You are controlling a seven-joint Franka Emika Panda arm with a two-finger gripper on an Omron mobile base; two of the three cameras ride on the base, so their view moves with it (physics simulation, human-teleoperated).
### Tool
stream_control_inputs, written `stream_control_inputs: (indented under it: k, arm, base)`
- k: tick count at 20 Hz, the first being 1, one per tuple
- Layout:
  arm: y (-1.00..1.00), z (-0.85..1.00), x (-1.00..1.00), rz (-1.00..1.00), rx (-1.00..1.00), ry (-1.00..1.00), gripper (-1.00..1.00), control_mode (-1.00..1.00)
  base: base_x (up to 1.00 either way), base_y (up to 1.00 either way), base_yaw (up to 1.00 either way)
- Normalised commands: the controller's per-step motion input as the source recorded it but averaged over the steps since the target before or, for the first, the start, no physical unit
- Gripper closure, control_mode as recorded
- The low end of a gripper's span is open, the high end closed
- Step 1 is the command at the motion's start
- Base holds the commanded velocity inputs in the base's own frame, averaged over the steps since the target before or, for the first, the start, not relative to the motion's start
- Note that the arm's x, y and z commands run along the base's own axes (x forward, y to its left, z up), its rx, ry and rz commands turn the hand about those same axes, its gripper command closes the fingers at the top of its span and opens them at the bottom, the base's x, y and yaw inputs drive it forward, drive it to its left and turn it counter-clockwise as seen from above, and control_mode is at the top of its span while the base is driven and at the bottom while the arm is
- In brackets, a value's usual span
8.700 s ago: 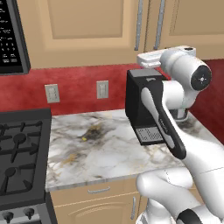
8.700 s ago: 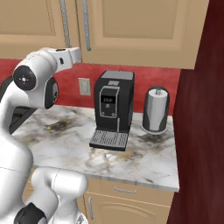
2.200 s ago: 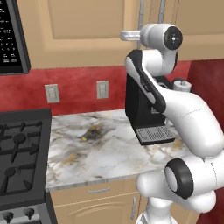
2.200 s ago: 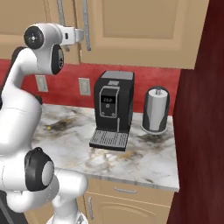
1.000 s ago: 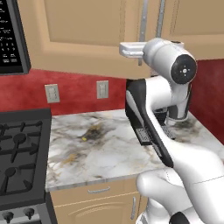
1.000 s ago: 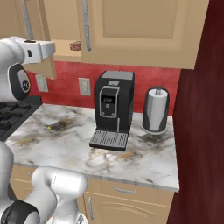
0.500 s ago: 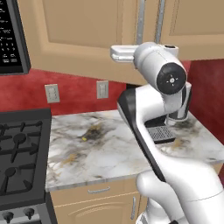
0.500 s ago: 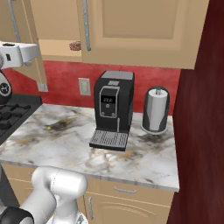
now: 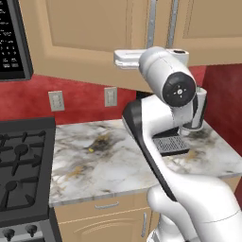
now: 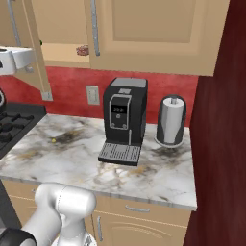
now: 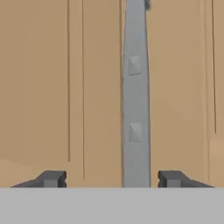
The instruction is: Pick the bar soap and spray from the cabinet and place them on the counter.
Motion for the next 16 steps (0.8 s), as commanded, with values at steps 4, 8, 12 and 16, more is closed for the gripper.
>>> stream_control_inputs:
  k: [4,8,12,16]
  arm:
    - [0.40,0.11,-0.50,0.01,-0.03,-0.02,-1.00,-1.00]
    - [0.10,0.19,-0.74,0.00,0.03,0.00,-1.00,-1.00]
    - [-0.32,0.09,-0.78,0.01,0.16,0.13,-1.00,-1.00]
    - [-0.45,-0.06,-0.88,0.04,0.15,0.16,-1.00,-1.00]
  base:
    - [0.00,0.00,0.00]
    - [0.00,0.00,0.00]
    - [0.00,0.00,0.00]
    - [0.00,0.00,0.00]
